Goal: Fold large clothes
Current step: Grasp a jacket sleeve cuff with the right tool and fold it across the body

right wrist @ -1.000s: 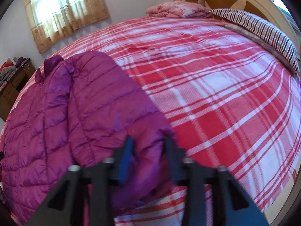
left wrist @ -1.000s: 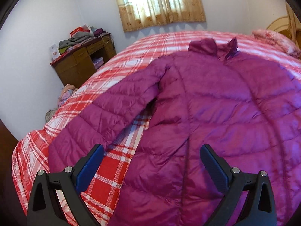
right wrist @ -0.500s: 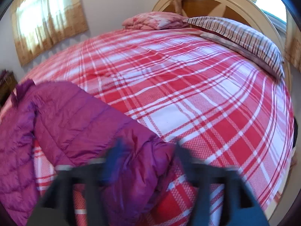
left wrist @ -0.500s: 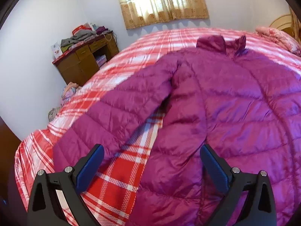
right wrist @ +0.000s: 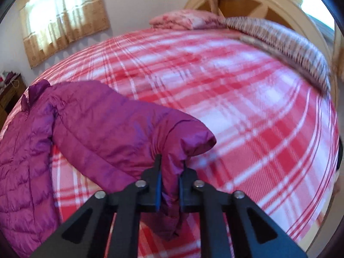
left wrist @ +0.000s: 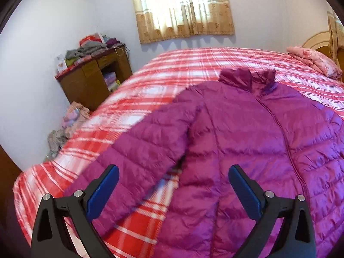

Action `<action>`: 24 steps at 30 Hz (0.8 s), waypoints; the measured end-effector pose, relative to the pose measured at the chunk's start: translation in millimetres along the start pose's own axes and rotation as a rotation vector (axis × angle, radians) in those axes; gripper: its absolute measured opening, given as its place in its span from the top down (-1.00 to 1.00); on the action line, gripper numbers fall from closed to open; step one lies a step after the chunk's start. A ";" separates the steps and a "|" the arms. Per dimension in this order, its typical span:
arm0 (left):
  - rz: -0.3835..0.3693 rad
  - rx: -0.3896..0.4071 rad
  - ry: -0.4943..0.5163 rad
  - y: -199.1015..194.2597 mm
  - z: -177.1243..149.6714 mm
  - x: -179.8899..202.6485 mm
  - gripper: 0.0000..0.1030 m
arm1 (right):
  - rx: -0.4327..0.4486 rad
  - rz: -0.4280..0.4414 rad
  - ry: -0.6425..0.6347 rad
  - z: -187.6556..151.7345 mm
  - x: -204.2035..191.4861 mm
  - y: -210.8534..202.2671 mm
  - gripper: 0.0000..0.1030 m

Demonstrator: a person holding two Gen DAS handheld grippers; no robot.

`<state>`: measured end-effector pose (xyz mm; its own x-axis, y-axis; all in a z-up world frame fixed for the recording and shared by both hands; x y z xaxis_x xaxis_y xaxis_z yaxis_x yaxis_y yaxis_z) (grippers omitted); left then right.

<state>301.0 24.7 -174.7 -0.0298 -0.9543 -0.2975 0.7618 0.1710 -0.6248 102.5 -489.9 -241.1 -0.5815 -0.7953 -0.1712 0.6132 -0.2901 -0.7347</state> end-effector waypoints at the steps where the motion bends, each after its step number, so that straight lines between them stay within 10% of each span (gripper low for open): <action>1: 0.017 0.004 0.003 -0.6 3.5 -3.7 -0.98 | 0.026 -0.002 -0.021 12.2 -6.6 -3.6 0.75; 12: 0.046 0.060 -0.050 5.9 40.5 -45.0 -0.98 | 0.228 0.087 -0.317 65.2 -151.0 -45.0 0.77; 24: 0.085 -0.002 -0.085 36.8 18.5 -81.9 -0.98 | 0.187 0.256 -0.607 -18.8 -342.6 -2.7 0.78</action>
Point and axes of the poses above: each gripper's, at about its wrist camera, not at the fingertips, and y roughly the way its jaws point, x to its right, z to its top, the point moved 7 cm from there along y, roughly the way its jaws point, and after that the axes turned 9 degrees about y, right-handed, at the moved point
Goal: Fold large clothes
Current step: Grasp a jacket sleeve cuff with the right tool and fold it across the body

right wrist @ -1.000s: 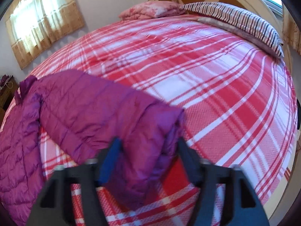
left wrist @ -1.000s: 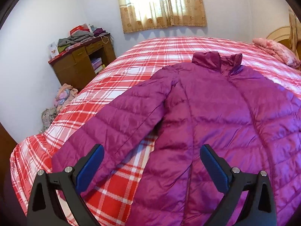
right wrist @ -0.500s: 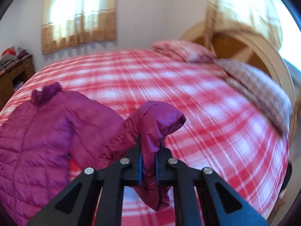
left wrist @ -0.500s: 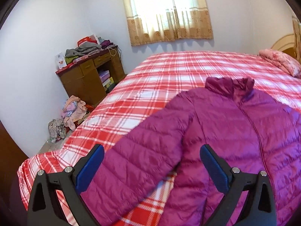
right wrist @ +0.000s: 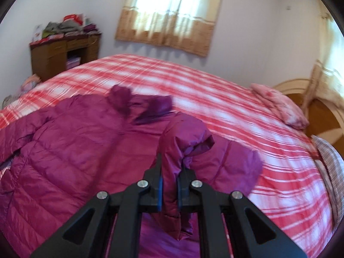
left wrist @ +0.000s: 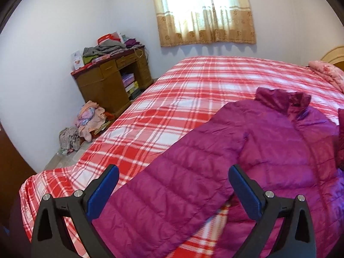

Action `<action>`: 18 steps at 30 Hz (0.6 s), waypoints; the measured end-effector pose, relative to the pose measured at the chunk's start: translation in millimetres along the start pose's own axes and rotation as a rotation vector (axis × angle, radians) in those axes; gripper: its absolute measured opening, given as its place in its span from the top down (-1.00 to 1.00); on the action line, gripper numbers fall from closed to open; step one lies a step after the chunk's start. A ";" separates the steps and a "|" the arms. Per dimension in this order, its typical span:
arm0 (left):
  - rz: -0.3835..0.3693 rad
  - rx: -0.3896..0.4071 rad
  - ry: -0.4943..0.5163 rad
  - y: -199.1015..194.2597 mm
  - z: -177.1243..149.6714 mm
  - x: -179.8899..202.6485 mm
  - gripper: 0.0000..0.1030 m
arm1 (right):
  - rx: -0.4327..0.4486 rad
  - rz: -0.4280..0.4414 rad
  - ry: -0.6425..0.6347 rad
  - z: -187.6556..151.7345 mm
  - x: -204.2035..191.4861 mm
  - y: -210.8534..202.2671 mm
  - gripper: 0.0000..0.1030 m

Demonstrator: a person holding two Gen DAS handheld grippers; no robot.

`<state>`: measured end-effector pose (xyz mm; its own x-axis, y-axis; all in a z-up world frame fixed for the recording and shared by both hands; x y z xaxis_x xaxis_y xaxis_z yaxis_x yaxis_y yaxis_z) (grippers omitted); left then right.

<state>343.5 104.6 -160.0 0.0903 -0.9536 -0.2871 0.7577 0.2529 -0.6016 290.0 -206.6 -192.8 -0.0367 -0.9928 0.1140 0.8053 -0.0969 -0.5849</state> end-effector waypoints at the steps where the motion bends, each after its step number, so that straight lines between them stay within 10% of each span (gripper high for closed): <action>1: 0.010 -0.011 -0.004 3.0 -3.7 -5.2 -0.98 | -0.016 0.008 -0.009 -4.7 -7.9 9.1 0.77; 4: 0.021 -0.041 -0.025 8.5 -11.7 -16.9 -0.98 | -0.056 0.040 -0.013 -15.1 -26.7 24.1 0.32; 6: 0.029 -0.044 -0.035 7.6 -12.5 -22.7 -0.98 | -0.060 0.090 -0.007 -21.9 -38.3 15.3 -0.42; 18: -0.044 0.023 -0.025 -18.6 29.1 34.4 -0.98 | -0.026 0.153 -0.015 -46.2 -21.6 -44.9 -0.42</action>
Point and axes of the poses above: each gripper's, at about its wrist camera, not at the fingertips, and y roughly the way its jaws point, x to its right, z to its top, the point moved 7 cm from there along y, roughly the way its jaws point, and after that the axes turned 9 degrees about y, right-handed, at the moved point
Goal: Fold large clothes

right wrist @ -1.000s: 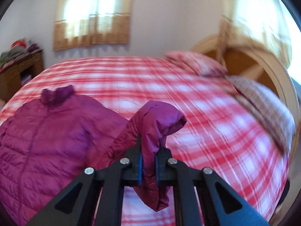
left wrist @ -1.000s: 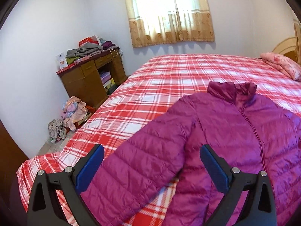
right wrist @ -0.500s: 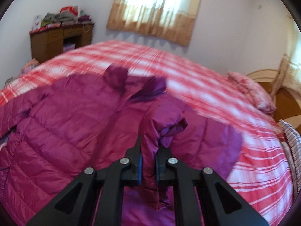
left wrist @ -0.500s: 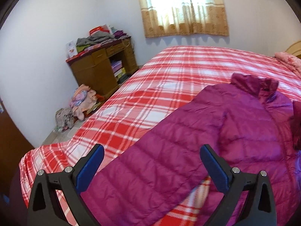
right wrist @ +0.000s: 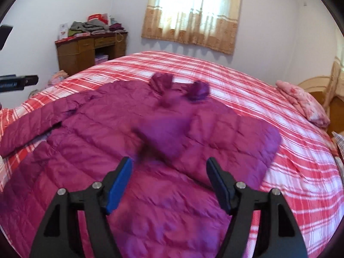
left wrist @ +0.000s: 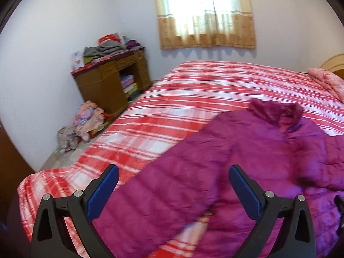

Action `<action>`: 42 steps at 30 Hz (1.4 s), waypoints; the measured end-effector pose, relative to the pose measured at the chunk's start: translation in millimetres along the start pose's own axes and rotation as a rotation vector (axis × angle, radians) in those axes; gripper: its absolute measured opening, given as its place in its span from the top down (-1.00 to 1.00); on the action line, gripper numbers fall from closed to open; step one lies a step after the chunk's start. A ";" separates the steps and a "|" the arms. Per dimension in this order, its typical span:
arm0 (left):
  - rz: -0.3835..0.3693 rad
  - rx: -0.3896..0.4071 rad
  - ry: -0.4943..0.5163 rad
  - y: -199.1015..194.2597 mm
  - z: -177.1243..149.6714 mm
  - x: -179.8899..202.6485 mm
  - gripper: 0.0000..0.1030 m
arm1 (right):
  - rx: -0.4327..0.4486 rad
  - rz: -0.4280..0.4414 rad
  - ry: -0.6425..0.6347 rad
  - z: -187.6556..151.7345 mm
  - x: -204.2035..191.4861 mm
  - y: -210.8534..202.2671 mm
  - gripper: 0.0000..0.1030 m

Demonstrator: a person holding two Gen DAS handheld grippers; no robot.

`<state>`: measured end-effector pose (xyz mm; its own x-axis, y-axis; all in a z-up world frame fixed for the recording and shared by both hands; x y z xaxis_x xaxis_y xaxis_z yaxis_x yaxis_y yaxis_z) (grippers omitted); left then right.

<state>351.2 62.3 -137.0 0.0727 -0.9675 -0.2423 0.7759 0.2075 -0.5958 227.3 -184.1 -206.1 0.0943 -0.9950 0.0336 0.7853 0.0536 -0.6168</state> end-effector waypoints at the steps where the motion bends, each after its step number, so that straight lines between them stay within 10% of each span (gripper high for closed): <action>1: -0.027 0.001 0.005 0.2 3.6 14.1 -0.98 | 0.006 -0.024 0.010 -4.1 8.6 -1.4 -0.42; 15: -0.352 -0.142 0.119 66.3 29.5 232.7 -0.97 | -0.044 -0.103 0.272 -49.9 101.2 12.2 -0.54; 16: -0.377 -0.150 0.125 70.4 27.9 243.6 -0.84 | -0.047 -0.094 0.287 -52.2 103.7 13.4 -0.54; 19: -0.438 -0.172 0.160 74.3 22.0 265.9 0.64 | -0.050 -0.076 0.331 -56.9 111.5 14.7 -0.54; 20: -0.456 -0.161 0.173 70.4 21.3 269.2 0.73 | -0.047 -0.069 0.347 -57.5 113.7 14.6 -0.57; 33: -0.274 0.035 0.174 6.5 35.1 149.5 0.82 | -0.094 -0.076 0.368 -70.1 118.8 22.2 -0.65; 42: -0.198 -0.074 0.170 40.4 -30.1 119.6 0.80 | -0.107 -0.082 0.362 -73.5 119.0 25.0 -0.71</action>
Point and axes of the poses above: each gripper's, at about its wrist camera, not at the fingertips, and y roughly the way its jaws point, x to its right, z to its top, the point moved 7 cm from there along y, roughly the way its jaws point, and after that the axes turned 9 degrees about y, right-handed, at the moved point
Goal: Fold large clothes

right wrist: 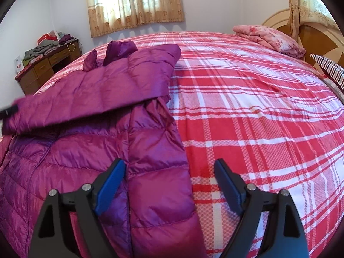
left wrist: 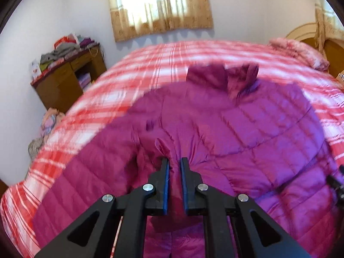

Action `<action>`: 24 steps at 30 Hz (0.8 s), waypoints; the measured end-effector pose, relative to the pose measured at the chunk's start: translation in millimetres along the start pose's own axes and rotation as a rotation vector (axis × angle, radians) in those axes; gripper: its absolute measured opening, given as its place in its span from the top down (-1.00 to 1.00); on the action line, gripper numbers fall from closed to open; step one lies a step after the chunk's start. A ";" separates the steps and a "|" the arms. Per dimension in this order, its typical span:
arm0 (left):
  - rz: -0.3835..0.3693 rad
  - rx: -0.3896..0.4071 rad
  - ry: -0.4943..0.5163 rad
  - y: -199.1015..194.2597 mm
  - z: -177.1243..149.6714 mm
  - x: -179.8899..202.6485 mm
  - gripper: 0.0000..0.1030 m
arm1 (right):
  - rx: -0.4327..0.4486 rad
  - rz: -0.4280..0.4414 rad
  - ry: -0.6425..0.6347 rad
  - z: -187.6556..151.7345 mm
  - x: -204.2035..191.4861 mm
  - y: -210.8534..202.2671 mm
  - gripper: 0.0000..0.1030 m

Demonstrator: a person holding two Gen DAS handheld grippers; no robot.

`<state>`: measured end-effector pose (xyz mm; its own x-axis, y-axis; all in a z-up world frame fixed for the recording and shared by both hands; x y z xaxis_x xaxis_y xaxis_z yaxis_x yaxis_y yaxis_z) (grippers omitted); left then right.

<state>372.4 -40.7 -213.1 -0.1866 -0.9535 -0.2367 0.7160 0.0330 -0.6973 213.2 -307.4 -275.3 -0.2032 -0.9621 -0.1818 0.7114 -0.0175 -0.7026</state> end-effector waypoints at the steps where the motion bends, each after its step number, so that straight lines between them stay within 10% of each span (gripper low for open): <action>1: 0.010 -0.013 0.011 6.3 -3.9 2.5 0.78 | -0.002 -0.001 -0.002 -0.5 -0.3 0.5 -0.71; 7: 0.082 0.027 0.071 -9.8 5.1 6.9 0.62 | -0.042 0.057 0.025 3.6 3.6 -2.9 -0.56; 9: 0.129 0.086 0.065 -30.5 12.1 -3.1 0.29 | -0.055 0.045 0.008 9.1 7.9 -14.0 -0.21; 11: 0.144 0.157 0.043 -50.6 17.9 -13.3 -0.78 | -0.049 0.050 0.003 20.4 11.7 -28.2 -0.21; 12: 0.160 0.201 0.027 -60.3 20.7 -19.5 -0.92 | -0.047 0.043 -0.002 28.3 13.6 -34.2 -0.21; 15: 0.170 0.275 0.001 -69.0 31.8 -26.2 -0.97 | -0.034 0.008 -0.024 60.4 7.8 -43.4 -0.21; 24: 0.173 0.061 -0.147 26.3 42.3 -16.6 -0.97 | 0.027 0.047 -0.083 114.1 -73.0 38.5 0.00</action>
<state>422.7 -36.7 -198.9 0.0388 -0.9688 -0.2448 0.7693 0.1853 -0.6115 332.2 -268.9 -210.5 -0.1137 -0.9813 -0.1552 0.7371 0.0214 -0.6754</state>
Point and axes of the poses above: each gripper's, at about its wrist camera, not at the fingertips, and y roughly the way its jaws point, x to its right, z to its top, the point moved 7 cm from there along y, roughly the way its jaws point, and after that the axes turned 9 degrees about y, right-handed, at the moved point
